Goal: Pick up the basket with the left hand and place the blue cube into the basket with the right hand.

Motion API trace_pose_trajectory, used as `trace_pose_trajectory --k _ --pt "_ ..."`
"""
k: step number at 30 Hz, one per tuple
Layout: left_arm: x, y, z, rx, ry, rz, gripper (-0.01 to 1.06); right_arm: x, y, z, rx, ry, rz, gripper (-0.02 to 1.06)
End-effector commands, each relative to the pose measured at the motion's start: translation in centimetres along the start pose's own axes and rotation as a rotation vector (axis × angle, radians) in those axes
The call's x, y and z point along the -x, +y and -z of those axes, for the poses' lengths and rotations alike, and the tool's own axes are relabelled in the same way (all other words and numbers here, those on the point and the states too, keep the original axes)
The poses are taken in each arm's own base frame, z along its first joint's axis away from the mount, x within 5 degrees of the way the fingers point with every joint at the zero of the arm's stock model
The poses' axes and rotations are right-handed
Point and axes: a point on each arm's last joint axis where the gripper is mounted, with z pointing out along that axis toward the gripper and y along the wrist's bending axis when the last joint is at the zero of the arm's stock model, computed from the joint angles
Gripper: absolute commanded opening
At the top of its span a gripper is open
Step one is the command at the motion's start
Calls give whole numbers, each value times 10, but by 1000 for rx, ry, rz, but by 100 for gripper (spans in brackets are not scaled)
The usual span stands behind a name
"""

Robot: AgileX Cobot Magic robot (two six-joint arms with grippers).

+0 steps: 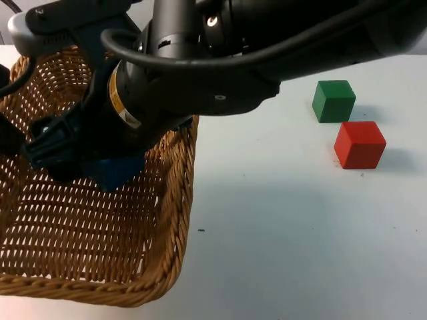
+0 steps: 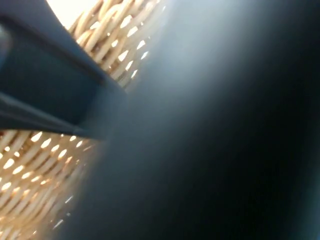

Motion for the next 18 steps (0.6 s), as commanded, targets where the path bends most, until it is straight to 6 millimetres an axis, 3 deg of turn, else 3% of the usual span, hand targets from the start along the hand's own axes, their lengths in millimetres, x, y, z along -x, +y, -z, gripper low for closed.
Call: trace_pose_trajectory --k 1,4,12,18 --pt "1 -3 0 -28 -8 30 0 8 1 9 5 -30 16 91" --pt "1 -3 0 -28 -8 30 0 14 -1 17 3 -54 24 91" --pt "1 -3 0 -28 -8 30 0 35 -14 67 -64 -86 84 91" --pt "2 -3 0 -37 -19 46 0 31 -18 106 -34 -116 135 90"
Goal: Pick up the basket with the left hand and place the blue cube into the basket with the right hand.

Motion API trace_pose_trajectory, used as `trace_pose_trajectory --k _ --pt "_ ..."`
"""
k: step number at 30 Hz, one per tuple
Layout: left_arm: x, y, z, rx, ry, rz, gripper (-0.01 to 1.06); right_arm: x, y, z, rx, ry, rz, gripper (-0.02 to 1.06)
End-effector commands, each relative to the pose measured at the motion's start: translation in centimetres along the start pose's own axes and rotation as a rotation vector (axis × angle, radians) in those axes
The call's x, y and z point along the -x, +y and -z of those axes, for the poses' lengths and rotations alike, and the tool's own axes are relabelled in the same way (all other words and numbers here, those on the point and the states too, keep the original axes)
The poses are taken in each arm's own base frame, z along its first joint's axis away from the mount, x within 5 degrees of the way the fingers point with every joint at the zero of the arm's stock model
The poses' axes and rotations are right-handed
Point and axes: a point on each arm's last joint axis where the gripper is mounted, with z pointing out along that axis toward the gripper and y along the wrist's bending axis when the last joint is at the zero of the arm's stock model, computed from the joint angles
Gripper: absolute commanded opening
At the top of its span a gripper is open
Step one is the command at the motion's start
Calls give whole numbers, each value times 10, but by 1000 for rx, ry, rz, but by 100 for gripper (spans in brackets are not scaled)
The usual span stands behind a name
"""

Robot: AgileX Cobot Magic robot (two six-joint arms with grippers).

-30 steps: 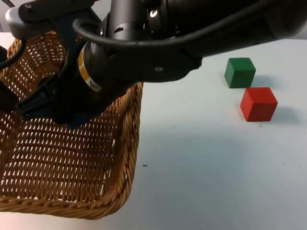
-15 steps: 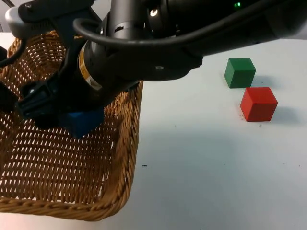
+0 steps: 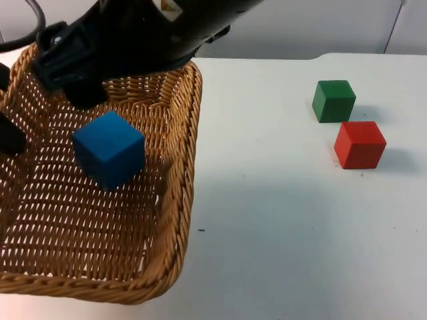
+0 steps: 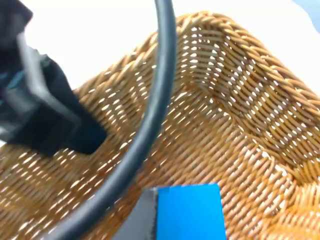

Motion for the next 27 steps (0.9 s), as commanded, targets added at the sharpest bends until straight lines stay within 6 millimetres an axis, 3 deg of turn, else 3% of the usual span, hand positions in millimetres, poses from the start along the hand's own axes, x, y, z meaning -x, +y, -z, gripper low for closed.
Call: trace_pose_trajectory --k 1,10,14,16,27 --pt "1 -3 0 -34 -12 38 0 -1 -2 17 12 -15 16 90" --pt "3 -3 0 -29 -30 48 0 -42 -19 68 60 -55 55 86" --pt "5 -1 -2 -6 -57 57 0 -63 -32 104 69 -95 45 86" --pt "6 0 -3 -5 -61 61 0 -68 -35 113 72 -108 42 86" --pt "11 21 -43 -68 -44 108 0 -126 -62 180 95 -219 -40 86"
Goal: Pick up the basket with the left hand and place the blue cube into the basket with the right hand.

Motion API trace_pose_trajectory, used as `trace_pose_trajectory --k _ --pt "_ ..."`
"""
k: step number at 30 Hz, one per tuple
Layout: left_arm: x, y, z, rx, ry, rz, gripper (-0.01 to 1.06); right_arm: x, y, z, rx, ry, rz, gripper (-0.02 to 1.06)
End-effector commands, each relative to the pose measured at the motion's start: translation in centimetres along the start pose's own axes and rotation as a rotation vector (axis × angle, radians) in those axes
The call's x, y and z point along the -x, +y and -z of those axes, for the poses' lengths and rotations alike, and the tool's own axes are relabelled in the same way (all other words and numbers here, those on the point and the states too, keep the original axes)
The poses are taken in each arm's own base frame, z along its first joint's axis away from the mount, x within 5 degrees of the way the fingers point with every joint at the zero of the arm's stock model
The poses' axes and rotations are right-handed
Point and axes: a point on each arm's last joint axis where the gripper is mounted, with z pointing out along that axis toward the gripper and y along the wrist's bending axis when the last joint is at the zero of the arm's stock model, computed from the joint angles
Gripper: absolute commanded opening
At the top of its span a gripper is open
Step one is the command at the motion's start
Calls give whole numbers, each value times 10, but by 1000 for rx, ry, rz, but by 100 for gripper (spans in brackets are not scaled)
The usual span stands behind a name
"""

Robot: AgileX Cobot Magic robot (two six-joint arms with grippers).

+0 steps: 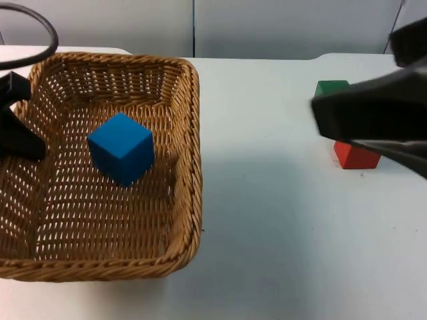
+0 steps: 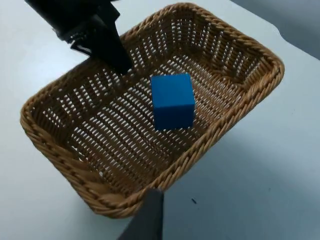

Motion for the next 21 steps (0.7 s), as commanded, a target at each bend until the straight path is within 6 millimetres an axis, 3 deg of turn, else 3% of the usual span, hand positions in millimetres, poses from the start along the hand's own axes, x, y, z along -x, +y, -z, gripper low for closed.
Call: trace_pose_trajectory --k 1,12,21 --pt "7 0 -9 -35 -6 26 0 -9 -4 15 1 -23 -22 86" --pt "34 12 -37 -62 -10 37 0 -30 -29 76 -73 -112 -137 86" --pt "44 11 -57 -82 0 25 0 -33 -28 86 -40 -119 -141 86"
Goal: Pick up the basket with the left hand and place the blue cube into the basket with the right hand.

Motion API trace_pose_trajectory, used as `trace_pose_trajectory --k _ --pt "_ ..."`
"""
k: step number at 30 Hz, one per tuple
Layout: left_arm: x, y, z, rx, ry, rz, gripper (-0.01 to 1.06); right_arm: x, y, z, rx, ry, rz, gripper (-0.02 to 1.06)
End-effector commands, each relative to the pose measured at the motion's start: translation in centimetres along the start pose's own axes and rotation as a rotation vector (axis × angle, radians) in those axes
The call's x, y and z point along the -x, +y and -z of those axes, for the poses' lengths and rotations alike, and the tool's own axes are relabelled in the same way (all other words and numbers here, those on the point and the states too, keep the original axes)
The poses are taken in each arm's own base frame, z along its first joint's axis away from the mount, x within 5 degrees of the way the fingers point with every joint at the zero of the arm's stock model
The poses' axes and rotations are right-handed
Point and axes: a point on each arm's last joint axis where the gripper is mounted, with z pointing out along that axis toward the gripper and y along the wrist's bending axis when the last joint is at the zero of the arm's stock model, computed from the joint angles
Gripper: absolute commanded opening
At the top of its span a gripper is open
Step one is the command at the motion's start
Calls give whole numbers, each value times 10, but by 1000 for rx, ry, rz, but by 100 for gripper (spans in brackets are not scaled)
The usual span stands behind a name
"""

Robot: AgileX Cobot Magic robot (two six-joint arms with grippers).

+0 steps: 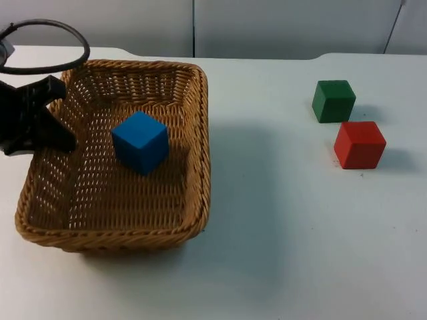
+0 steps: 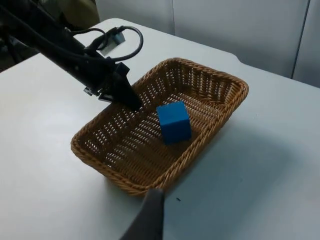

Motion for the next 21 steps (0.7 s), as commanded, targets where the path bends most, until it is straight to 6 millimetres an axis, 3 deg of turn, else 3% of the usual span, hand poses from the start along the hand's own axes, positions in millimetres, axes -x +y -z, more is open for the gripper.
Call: trace_pose_trajectory --k 1,15,21 --pt "4 -7 -2 -54 -12 28 0 -2 0 0 1 8 6 86" --pt "11 -5 -7 -62 -103 16 0 -3 1 0 10 16 -10 86" --pt "7 -2 -19 -64 -74 14 0 -3 1 0 11 16 -12 86"
